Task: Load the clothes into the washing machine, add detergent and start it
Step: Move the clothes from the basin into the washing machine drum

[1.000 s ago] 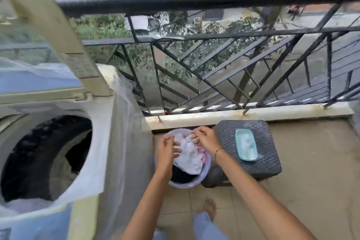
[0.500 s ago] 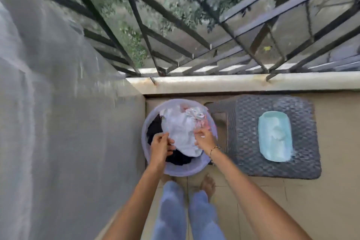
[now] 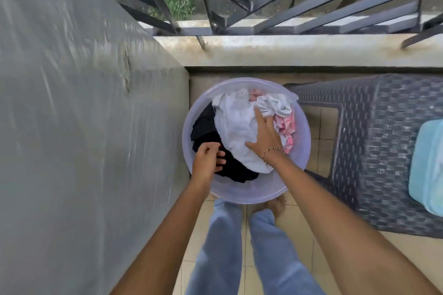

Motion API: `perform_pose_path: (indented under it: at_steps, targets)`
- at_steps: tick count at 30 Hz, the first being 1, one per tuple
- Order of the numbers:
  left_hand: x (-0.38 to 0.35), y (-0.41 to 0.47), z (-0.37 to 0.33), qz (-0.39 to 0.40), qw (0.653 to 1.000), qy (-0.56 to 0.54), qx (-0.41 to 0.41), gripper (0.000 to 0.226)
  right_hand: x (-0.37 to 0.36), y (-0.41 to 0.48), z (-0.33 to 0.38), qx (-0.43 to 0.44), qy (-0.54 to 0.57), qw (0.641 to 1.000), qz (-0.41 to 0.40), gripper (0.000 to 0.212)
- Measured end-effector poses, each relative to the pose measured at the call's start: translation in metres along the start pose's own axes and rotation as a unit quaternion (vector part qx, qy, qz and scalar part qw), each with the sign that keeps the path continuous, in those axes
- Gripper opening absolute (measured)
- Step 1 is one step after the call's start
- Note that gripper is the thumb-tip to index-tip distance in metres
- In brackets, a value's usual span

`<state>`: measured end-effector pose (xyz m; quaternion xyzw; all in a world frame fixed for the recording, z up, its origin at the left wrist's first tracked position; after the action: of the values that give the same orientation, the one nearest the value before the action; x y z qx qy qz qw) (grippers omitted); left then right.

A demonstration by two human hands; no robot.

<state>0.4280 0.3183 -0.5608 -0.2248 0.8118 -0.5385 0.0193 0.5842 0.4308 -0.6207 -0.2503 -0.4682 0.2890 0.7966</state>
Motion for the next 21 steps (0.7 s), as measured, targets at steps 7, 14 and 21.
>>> perform_pose_path:
  at_steps: [7, 14, 21]
  targets:
    - [-0.003, -0.005, 0.004, 0.036, 0.999, 0.022, 0.026, 0.023, 0.035, -0.036, 0.041, 0.131, -0.186, 0.968, -0.109, 0.029]
    - [-0.019, -0.006, 0.0, 0.072, 0.994, -0.069, 0.047, 0.05, 0.007, -0.129, 0.108, 0.341, -0.107, 0.928, -0.109, 0.014]
    - [0.002, -0.008, 0.001, 0.088, 0.994, -0.039, 0.043, 0.024, 0.023, -0.094, 0.016, 0.005, 0.257, 0.958, -0.125, 0.02]
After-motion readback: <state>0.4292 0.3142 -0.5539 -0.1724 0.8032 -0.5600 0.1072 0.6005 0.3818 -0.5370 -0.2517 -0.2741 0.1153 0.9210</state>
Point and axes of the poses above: each hand's wrist, its own y-axis towards the middle knuckle, its own x-axis out of the back of the hand, z = x × y, the point moved 9 cm from there along y, towards the middle knuckle, and after that the axes turned 2 degrees about -y, right-handed, at the moved point
